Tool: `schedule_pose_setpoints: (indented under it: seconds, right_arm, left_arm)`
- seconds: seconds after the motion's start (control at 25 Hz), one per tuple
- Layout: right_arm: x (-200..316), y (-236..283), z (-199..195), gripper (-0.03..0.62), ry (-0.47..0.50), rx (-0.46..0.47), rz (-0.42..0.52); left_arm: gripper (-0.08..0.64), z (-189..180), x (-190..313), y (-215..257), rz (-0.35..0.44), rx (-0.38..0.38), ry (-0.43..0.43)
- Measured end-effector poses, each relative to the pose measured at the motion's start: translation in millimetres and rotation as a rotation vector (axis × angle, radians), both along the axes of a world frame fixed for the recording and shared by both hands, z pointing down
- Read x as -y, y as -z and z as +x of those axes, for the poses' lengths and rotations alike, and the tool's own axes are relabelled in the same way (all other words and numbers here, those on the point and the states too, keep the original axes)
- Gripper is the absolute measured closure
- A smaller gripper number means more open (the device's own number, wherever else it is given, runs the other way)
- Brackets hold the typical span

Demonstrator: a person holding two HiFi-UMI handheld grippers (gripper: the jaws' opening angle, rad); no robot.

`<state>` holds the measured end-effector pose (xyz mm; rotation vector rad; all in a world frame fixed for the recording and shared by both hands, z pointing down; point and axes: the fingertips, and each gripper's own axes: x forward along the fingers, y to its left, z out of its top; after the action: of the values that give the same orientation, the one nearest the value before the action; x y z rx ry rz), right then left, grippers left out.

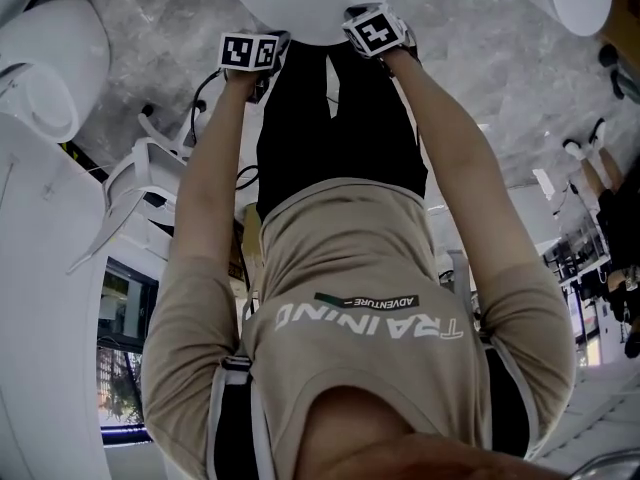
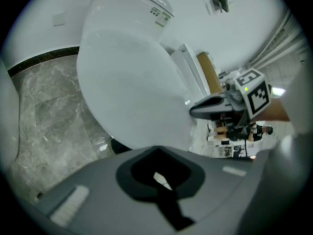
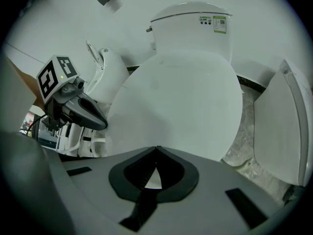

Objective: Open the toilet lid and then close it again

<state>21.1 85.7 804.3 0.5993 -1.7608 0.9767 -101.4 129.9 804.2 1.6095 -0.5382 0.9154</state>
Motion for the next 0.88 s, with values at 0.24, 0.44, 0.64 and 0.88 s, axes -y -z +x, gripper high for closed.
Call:
schedule_pose_setpoints:
  seconds: [0.24,0.44,0.64,0.88]
  right_arm:
    - [-7,-13,5,0.578,-0.006,0.007,-0.027]
    - [-11,-28,3,0.578,-0.011,0.015,-0.029]
    - [-16,-41,3,0.578,-0.023,0.008,-0.052]
    - [-16,-49,5,0.578,-0.015,-0.004,-0.054]
  left_arm:
    - [0.555,1,-4,-16,0.003,0.021,-0.004]
    - [0.555,1,-8,-29,-0.004,0.045,-0.012]
    - [0.555,0,-12,-43,0.011,0.088,-0.036]
    - [0.555,2,-12,-51,0.013,0.113,0.007]
